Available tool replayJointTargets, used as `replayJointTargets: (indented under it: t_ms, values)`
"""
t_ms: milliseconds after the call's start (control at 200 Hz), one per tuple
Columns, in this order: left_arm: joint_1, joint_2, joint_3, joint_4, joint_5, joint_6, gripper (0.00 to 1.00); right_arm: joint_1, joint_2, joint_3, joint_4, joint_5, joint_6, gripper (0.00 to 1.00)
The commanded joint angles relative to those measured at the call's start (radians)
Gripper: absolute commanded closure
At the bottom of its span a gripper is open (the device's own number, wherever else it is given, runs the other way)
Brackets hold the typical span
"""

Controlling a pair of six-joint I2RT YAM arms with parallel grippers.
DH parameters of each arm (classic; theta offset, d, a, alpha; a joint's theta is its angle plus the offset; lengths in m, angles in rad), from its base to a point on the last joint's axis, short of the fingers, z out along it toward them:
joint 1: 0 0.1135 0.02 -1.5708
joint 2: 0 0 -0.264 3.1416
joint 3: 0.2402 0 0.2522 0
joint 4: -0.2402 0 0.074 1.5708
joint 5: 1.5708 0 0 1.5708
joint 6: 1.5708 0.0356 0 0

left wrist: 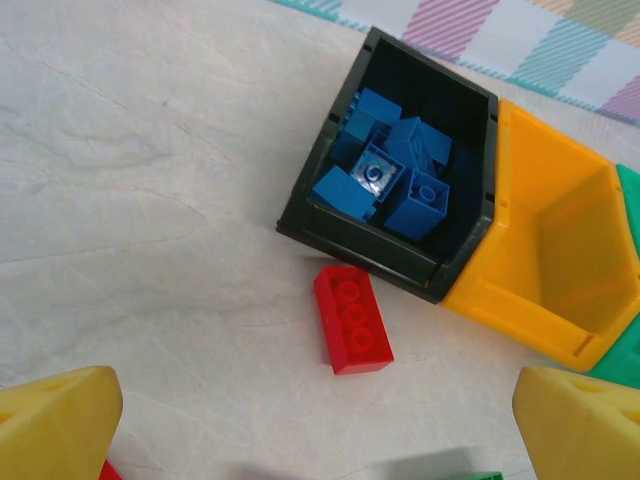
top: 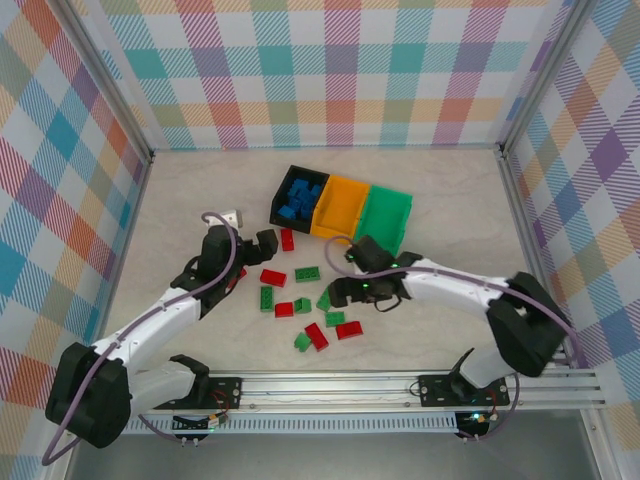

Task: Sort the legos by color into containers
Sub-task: Pick up the lego from the center of the table.

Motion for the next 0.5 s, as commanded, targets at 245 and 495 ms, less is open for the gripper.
replayJointTargets:
  t_ms: [245, 495]
  values:
    - [0.008, -0.01, -0.018, 0.0, -0.026, 0.034, 0.0, 0.077, 0.24, 0.175, -0.093, 0.112, 0.062, 0.21]
    - [0.008, 0.013, -0.005, -0.006, -0.006, 0.027, 0.0, 0.116, 0.305, 0.226, -0.077, 0.103, 0.097, 0.37]
